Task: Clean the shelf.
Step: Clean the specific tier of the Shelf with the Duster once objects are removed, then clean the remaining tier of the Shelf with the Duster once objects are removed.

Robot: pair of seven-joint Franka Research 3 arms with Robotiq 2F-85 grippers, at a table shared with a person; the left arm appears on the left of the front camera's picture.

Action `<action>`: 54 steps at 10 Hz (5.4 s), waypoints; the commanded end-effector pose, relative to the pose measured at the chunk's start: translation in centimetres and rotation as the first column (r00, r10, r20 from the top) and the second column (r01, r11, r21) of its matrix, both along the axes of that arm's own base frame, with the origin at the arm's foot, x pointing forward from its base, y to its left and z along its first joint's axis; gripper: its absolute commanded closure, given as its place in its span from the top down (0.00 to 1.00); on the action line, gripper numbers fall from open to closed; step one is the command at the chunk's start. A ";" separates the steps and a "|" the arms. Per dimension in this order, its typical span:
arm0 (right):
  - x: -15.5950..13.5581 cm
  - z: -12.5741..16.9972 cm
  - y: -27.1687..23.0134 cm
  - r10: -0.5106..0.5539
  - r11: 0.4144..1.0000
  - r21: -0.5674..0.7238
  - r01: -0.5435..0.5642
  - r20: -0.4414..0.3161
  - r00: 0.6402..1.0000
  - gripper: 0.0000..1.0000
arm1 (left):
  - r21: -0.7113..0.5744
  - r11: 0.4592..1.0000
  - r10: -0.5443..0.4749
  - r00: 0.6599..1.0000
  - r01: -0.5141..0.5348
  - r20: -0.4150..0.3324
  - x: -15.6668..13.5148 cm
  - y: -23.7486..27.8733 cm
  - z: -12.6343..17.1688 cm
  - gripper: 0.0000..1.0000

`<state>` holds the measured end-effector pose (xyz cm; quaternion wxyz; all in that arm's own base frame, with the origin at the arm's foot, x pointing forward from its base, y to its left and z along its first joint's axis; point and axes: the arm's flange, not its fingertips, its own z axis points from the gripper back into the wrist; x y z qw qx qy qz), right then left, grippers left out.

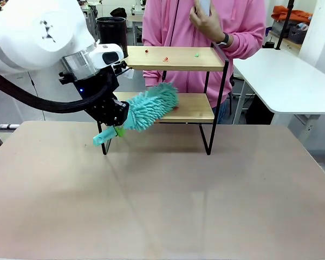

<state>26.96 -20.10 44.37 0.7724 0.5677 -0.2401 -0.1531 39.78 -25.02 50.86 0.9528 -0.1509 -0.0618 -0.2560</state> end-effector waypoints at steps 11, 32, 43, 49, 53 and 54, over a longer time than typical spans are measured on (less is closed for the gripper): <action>0.3 0.1 0.0 -0.004 1.000 0.003 0.004 0.034 0.999 1.00 | -0.202 0.738 -0.650 0.758 0.644 0.047 -10.1 10.9 7.1 0.12; 0.3 0.1 0.0 -0.004 1.000 0.003 0.004 0.034 0.999 1.00 | -0.877 0.480 0.318 0.938 -0.031 0.141 -19.4 42.5 0.7 0.12; 0.3 0.1 0.0 -0.004 1.000 0.003 0.004 0.034 0.999 1.00 | -0.877 0.480 0.318 0.938 -0.031 0.141 -19.4 42.5 0.7 0.12; 0.3 0.1 0.0 -0.004 1.000 0.003 0.004 0.034 0.999 1.00 | -0.867 0.493 0.322 0.940 -0.067 0.110 -19.6 42.6 0.4 0.12; 0.3 0.1 0.0 -0.004 1.000 0.003 0.004 0.034 0.999 1.00 | -0.830 0.528 0.257 0.965 -0.181 -0.047 -12.1 34.4 9.6 0.12; 0.3 0.1 0.0 -0.004 1.000 0.003 0.004 0.034 0.999 1.00 | -0.792 0.575 0.292 0.956 -0.204 -0.034 -10.3 31.8 11.8 0.12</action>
